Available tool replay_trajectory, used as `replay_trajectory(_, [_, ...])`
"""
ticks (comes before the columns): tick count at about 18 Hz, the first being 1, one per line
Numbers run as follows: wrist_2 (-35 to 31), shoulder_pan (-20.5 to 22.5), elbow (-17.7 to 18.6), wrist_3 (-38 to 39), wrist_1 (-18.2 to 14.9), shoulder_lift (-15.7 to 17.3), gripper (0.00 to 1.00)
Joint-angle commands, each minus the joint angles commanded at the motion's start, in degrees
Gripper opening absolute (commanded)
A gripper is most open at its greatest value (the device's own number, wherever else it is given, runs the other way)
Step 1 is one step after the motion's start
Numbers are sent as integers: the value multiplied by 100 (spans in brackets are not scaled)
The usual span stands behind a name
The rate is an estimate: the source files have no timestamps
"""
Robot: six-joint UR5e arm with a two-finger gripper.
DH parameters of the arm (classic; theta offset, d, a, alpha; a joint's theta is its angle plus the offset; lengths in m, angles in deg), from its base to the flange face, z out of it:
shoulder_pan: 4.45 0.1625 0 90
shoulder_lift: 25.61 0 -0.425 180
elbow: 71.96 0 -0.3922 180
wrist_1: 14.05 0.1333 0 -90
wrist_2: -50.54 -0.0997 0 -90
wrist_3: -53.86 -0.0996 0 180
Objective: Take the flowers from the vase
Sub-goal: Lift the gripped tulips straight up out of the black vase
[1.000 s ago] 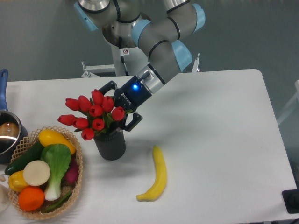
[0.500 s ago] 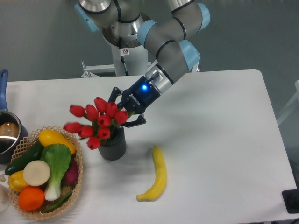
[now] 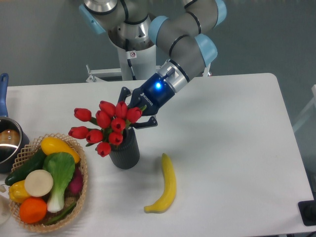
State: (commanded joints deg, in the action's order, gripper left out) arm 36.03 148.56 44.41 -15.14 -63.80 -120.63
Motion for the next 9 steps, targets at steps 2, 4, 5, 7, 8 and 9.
replay_trajectory(2, [290,106,-9,132,0,70,0])
replay_trajectory(4, [423,211,-96,316,0,141,0])
replay_trajectory(5, [502,246,-167,456,-9,150,0])
replay_trajectory(7, [616,316,-360,851,0,150,0])
replay_trajectory(8, [677,378,-474,1044,0,141,0])
replay_trajectory(9, [756,413,-588,1203,-9,124,0])
